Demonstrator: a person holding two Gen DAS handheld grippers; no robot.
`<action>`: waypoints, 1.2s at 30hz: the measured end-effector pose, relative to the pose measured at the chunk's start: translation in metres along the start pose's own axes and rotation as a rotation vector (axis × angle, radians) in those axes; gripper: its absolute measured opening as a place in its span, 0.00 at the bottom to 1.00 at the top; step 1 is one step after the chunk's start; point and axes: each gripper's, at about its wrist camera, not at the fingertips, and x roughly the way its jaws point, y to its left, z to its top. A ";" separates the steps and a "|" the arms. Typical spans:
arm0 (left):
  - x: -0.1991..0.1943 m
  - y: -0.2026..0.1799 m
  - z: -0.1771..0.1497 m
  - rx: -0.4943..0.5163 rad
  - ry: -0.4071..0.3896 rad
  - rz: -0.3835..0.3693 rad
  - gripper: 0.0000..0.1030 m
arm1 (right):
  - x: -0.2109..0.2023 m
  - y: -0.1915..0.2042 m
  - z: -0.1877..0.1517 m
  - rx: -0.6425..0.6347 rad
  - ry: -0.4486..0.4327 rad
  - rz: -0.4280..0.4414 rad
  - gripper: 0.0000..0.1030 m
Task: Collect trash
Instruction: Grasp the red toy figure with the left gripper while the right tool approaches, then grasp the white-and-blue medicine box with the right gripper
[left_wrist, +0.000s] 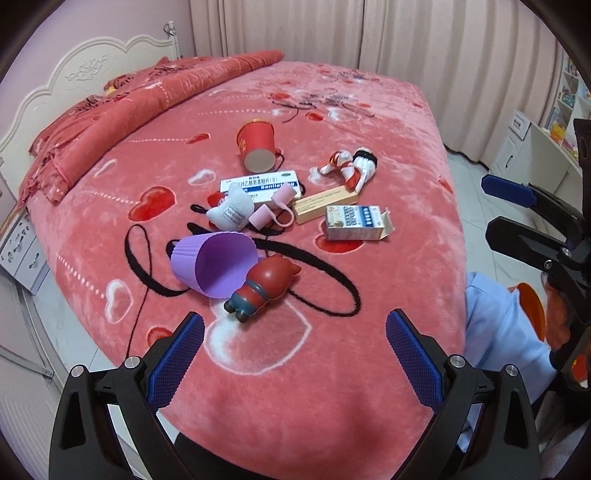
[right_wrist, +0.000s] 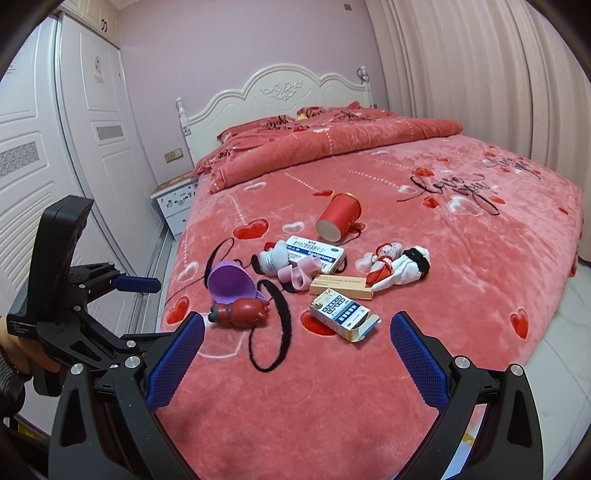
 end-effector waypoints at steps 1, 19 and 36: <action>0.004 0.002 0.002 0.006 0.007 -0.008 0.94 | 0.005 -0.002 0.001 0.001 0.008 0.004 0.96; 0.081 0.033 0.025 0.178 0.130 -0.128 0.87 | 0.059 -0.015 0.005 -0.023 0.089 0.027 0.96; 0.110 0.026 0.032 0.214 0.236 -0.292 0.42 | 0.092 -0.029 0.009 -0.149 0.151 0.076 0.92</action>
